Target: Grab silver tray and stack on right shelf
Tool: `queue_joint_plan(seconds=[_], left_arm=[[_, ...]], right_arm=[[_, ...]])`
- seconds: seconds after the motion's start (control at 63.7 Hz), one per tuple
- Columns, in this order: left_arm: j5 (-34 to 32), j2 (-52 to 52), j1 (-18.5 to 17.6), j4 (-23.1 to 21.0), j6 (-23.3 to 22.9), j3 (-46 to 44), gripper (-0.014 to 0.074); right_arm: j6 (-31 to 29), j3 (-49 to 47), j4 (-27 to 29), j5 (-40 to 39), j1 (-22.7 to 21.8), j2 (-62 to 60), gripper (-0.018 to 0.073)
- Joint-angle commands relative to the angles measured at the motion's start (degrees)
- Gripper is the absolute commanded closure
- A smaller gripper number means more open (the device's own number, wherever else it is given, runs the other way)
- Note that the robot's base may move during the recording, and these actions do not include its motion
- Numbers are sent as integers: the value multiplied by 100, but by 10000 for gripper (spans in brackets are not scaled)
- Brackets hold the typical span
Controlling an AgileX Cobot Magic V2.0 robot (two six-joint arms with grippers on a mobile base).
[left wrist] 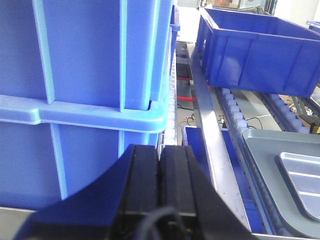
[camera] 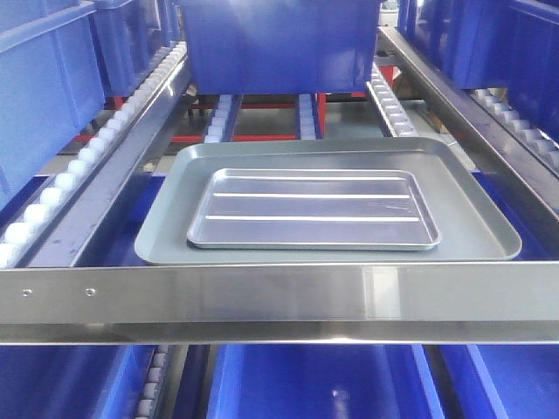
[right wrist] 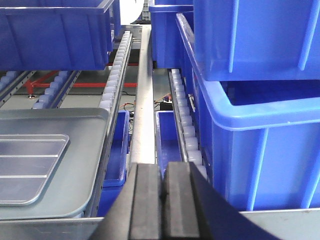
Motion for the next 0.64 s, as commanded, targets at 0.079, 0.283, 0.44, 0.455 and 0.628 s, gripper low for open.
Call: queue_joint_plan(seconds=[0.079, 0.283, 0.44, 0.455, 0.628], left_arm=[[-485, -79, 1, -46, 25, 118, 697], [-485, -79, 1, -46, 25, 118, 697], [-485, -79, 1, -46, 25, 118, 697], [-485, -79, 1, -46, 25, 118, 697], [-485, -79, 1, -46, 25, 118, 697]], right_arm=[[-7, -106, 29, -554, -39, -124, 508], [-7, -106, 29, -554, -39, -124, 508], [-7, -106, 29, -554, -39, -124, 508], [-7, -106, 29, -554, -39, -124, 508], [-7, -106, 29, -554, -39, -124, 508]])
